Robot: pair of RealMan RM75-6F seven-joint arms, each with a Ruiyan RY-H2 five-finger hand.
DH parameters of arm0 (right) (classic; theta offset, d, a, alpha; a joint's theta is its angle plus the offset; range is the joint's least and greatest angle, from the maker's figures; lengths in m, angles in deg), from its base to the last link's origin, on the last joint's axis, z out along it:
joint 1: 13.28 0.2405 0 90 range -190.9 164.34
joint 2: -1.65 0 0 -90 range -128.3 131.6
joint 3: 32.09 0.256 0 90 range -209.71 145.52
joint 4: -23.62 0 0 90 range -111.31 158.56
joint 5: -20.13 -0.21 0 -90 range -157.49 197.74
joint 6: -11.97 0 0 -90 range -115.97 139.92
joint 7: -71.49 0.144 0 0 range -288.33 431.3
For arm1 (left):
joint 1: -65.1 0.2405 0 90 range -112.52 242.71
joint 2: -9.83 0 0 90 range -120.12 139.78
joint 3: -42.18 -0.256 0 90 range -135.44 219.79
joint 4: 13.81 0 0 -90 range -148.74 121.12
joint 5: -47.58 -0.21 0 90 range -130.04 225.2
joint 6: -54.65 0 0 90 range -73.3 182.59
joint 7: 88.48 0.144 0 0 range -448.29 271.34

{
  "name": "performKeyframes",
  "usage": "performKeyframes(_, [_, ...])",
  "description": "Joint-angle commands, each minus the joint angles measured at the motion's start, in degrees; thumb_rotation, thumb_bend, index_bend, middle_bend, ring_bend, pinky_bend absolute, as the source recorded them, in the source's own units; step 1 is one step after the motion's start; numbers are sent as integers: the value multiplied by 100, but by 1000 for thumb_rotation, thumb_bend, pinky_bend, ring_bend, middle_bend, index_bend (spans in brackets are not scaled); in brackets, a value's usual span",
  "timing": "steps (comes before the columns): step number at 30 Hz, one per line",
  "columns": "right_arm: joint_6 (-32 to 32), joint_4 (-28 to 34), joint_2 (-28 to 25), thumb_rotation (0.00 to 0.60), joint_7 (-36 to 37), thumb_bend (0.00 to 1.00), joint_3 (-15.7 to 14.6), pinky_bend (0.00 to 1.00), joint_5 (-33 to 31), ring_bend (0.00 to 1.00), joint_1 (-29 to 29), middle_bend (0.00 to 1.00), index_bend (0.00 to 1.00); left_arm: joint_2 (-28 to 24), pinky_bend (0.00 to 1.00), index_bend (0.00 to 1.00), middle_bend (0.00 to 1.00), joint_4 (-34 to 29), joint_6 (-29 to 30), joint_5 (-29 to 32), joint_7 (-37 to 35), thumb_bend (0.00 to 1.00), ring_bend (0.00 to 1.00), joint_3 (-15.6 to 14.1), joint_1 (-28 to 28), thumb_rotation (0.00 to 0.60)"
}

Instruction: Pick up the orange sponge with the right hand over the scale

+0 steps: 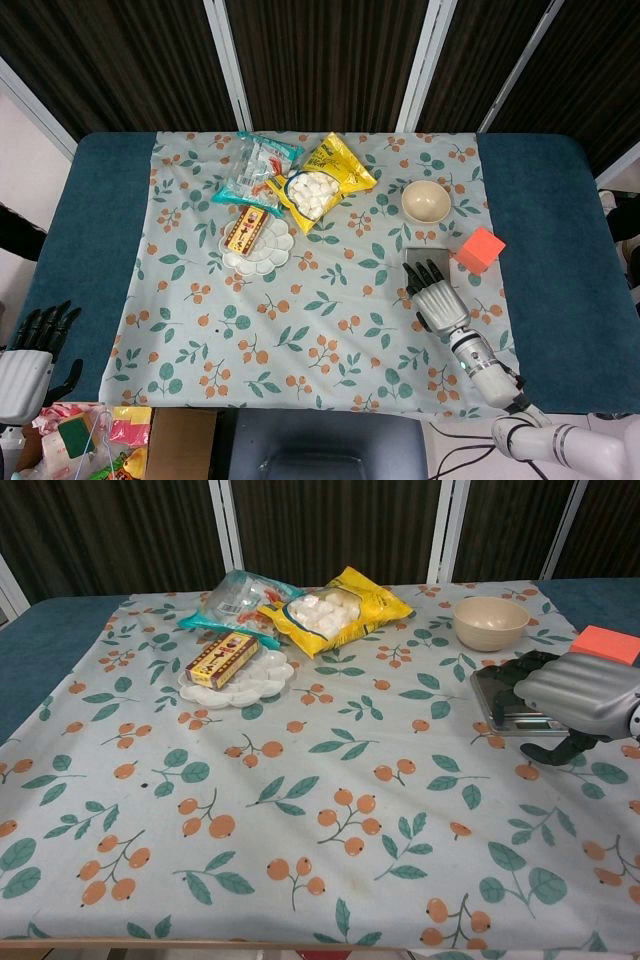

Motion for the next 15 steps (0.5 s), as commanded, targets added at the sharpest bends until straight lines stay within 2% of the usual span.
performKeyframes(1, [10, -6, 20, 600, -44, 549, -12, 9, -49, 0, 15, 63, 462, 1, 27, 0, 0, 2, 5, -7, -7, 454, 24, 6, -4, 600])
performKeyframes(15, [-1, 32, 15, 600, -117, 549, -97, 9, -182, 0, 44, 63, 461, -2, 27, 0, 0, -1, 14, -24, -14, 454, 24, 7, -3, 600])
